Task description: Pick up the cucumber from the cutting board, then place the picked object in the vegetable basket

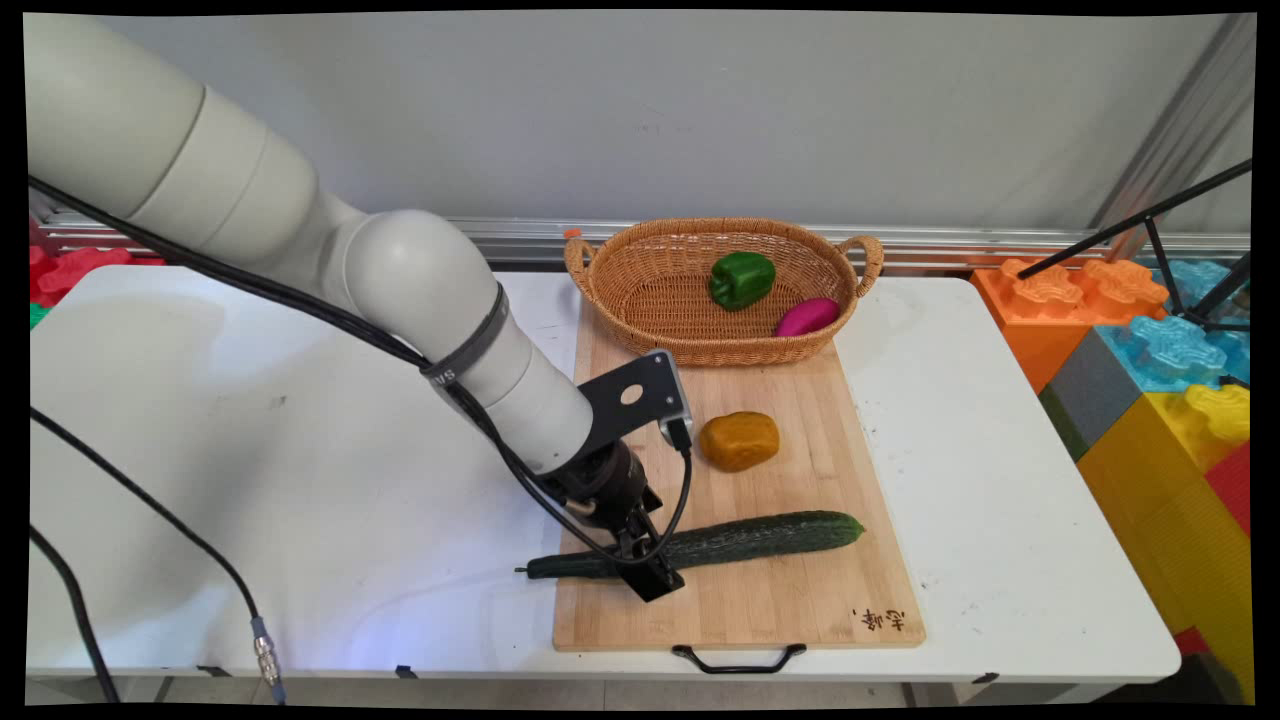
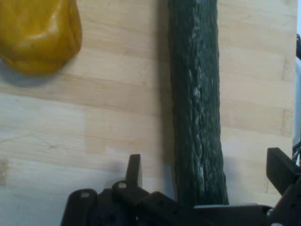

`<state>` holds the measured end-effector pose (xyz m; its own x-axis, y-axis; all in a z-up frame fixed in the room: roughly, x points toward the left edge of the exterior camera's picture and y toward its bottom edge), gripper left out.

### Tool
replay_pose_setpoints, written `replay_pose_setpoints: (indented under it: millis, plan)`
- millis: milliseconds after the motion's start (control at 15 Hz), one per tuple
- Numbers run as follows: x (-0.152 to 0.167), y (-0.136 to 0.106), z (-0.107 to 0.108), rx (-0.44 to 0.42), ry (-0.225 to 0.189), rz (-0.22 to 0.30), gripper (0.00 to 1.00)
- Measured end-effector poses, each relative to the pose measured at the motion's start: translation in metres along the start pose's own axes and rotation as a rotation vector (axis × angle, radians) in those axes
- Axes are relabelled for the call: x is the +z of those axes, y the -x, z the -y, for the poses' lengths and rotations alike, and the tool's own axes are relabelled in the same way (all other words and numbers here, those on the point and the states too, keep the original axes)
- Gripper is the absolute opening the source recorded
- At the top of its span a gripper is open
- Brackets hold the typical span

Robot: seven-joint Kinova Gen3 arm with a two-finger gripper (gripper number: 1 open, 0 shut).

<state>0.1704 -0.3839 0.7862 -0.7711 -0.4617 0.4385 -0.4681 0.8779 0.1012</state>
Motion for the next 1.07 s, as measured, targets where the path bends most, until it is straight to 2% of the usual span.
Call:
replay_pose_setpoints:
  millis: [200,267,800,1067]
  plan:
    - [0.005,0.003,-0.001,0.014,-0.002,0.009,1.0]
    - [0.006,0.004,-0.002,0.019,-0.004,0.011,0.0]
    - [0.008,0.008,-0.005,0.045,-0.004,0.034,0.0]
    - [-0.01,-0.008,-0.01,0.023,0.019,0.016,0.0]
